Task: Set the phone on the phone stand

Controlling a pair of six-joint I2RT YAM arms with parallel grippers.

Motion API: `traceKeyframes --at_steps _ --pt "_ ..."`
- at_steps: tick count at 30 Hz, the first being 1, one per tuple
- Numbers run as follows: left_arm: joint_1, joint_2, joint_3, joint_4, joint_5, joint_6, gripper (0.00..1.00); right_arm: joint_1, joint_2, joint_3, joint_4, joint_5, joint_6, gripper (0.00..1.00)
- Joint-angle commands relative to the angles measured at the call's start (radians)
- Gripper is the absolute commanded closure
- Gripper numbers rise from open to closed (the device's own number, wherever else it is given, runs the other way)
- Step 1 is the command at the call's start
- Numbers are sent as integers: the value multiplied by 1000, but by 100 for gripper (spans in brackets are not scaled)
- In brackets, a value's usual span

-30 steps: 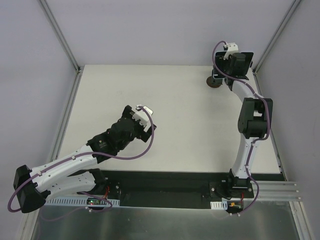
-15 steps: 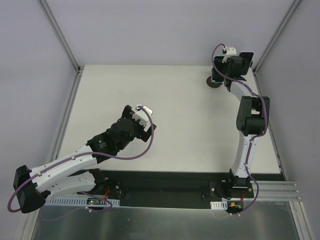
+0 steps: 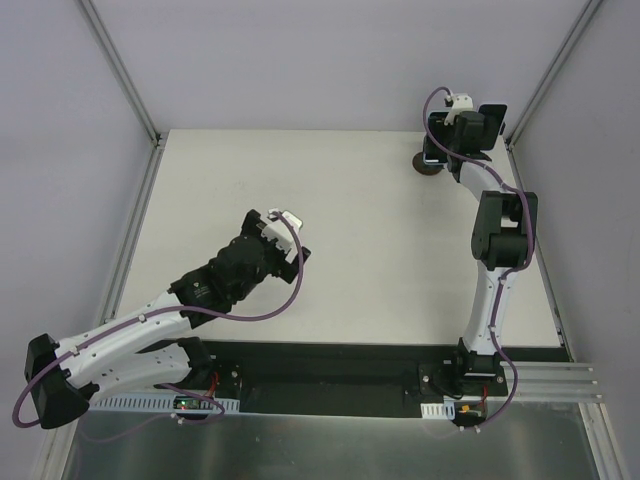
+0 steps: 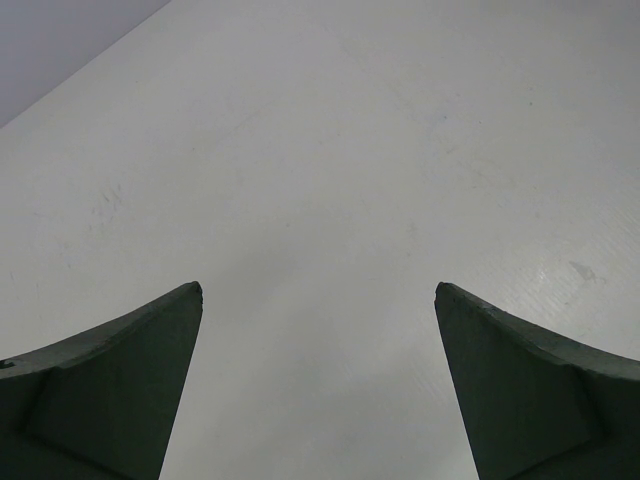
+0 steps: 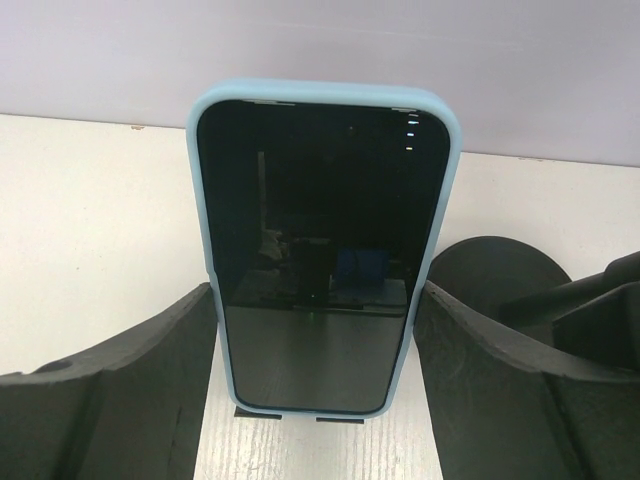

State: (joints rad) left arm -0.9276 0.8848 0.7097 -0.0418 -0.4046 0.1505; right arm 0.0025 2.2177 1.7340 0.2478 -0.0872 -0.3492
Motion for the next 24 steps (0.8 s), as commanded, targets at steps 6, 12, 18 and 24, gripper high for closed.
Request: traceKeyframes --at_steps 6,12,18,24 --pt "10 -32 13 28 -8 14 1 2 -18 64 79 23 -16 62" --pt "10 -37 13 28 -3 12 1 8 -35 44 82 24 -24 48" --pt "10 -41 13 28 -5 14 1 10 -46 33 85 21 -20 35" --pt "10 -43 11 28 -3 14 1 11 -58 18 85 29 -22 19"
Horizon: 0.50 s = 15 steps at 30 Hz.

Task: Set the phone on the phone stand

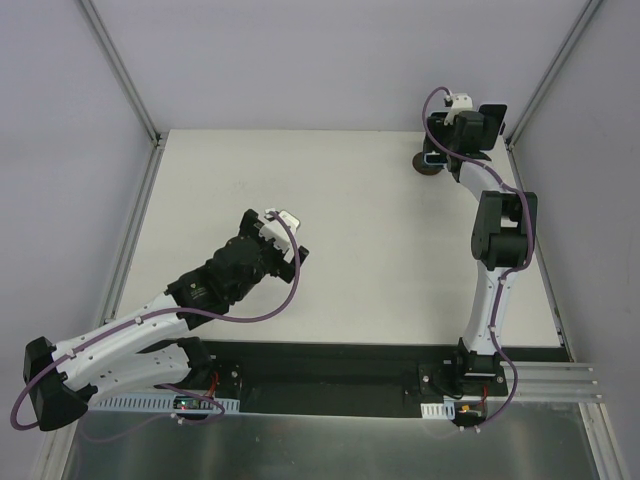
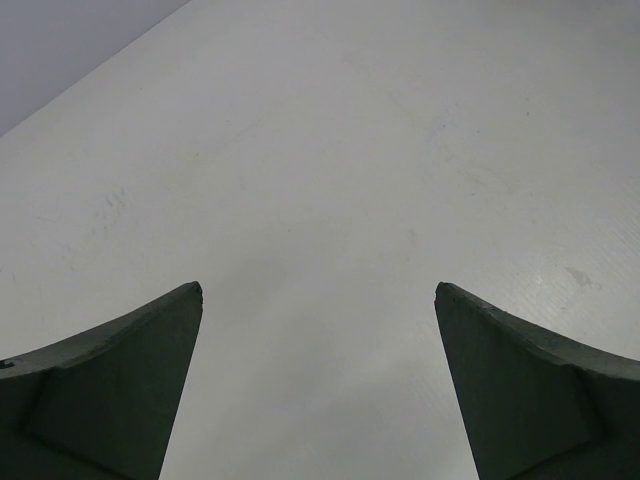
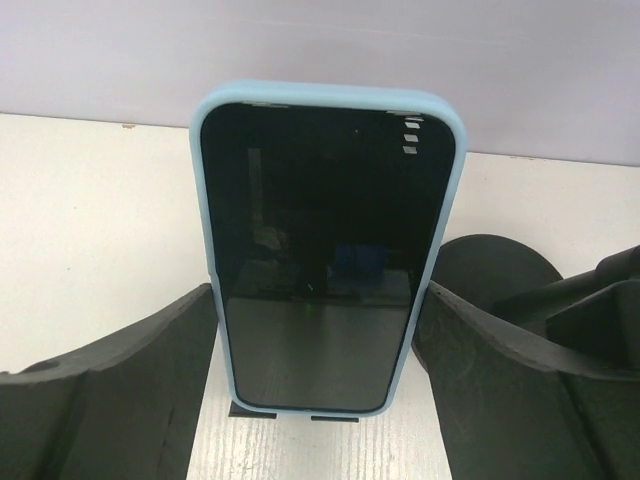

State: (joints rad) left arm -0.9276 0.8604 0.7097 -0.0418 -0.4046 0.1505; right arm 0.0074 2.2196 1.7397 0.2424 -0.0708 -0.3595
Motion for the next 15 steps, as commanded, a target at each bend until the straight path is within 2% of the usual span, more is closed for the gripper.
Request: traceKeyframes --at_steps 1,3,15 --pt "9 -18 13 28 -3 14 1 8 -63 11 90 14 -12 17" --pt "10 -18 11 26 -2 12 1 9 -69 3 92 16 -13 1" --pt "10 -21 11 26 -2 12 1 19 -123 0 75 64 -42 3"
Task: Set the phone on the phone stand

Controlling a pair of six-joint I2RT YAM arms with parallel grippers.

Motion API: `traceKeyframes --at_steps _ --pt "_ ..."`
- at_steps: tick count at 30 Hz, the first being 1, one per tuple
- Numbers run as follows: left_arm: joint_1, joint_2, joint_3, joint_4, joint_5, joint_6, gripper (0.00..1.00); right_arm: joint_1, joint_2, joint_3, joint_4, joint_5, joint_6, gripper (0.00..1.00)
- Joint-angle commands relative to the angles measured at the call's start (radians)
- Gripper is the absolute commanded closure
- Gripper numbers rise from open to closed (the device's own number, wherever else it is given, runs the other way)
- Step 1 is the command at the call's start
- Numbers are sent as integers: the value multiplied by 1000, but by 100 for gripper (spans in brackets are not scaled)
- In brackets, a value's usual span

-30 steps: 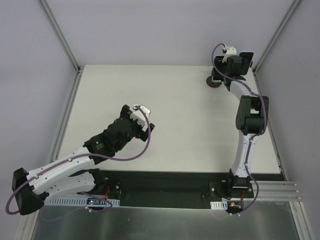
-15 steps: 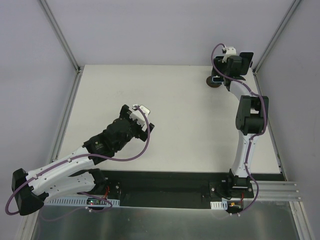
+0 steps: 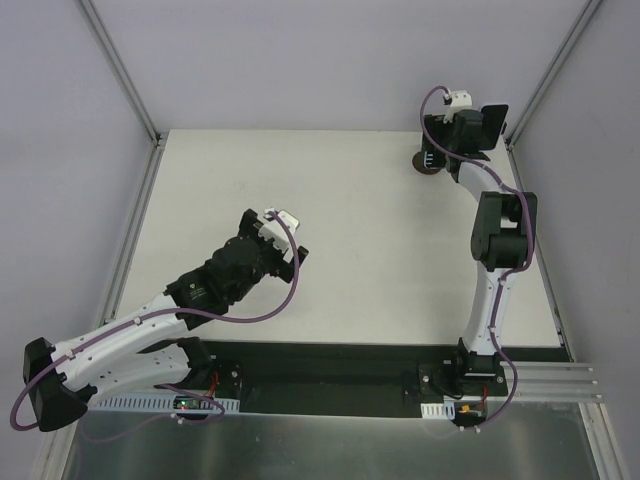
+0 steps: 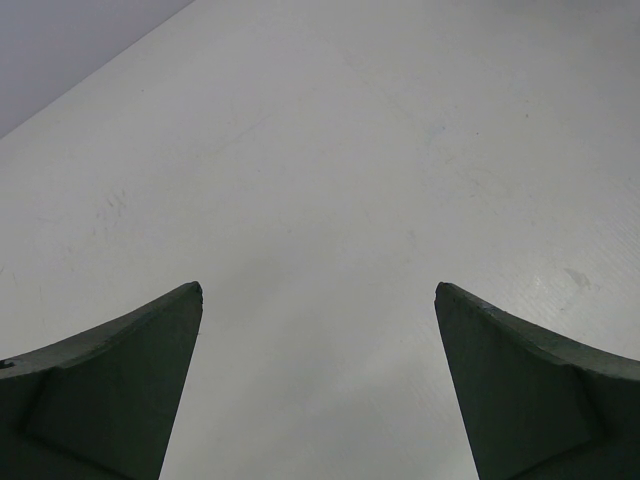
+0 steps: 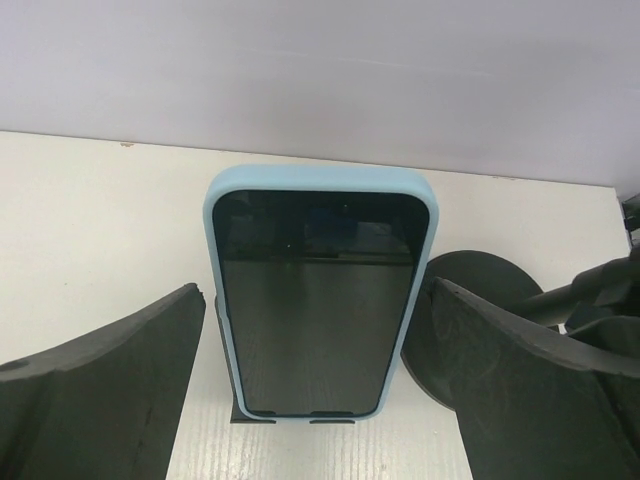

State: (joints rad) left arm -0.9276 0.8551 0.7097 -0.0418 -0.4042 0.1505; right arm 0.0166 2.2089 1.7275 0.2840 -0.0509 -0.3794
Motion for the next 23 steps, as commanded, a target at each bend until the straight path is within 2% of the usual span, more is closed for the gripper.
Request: traceKeyframes --at_steps 1,4,6,7,10,13,14,16,17,18,19,20,22,23 --pt "9 -14 13 28 -5 14 1 9 -124 17 27 78 -19 3" --pt "10 -14 13 26 -7 17 1 17 -190 38 -34 160 -12 3" --pt "10 -14 14 26 -7 14 1 41 -248 96 -149 227 5 3" --pt "10 -14 14 26 -4 15 1 52 -271 122 -258 244 34 3" --pt "12 -19 17 23 -8 14 2 115 -400 121 -388 192 60 3" --pt "10 -27 19 23 -13 18 2 219 -578 -24 -453 224 59 3" --pt "10 -30 17 23 -18 18 2 271 -683 -78 -476 239 65 3" --pt "10 -42 16 23 -22 20 2 315 -805 -251 -489 246 74 3" --pt "10 -48 14 23 -27 21 2 341 -939 -314 -487 241 94 3" --pt "10 -60 13 23 -33 23 2 351 -1010 -438 -483 212 126 3" --pt "10 -70 10 25 -36 23 2 362 -1084 -494 -479 206 149 3" --pt "12 -82 7 25 -38 21 2 371 -1233 -541 -474 200 164 3" --pt "12 -131 -1 29 -19 17 2 378 -1383 -641 -483 180 236 3" --pt "12 -149 -1 37 -12 12 1 378 -1510 -649 -503 180 253 3"
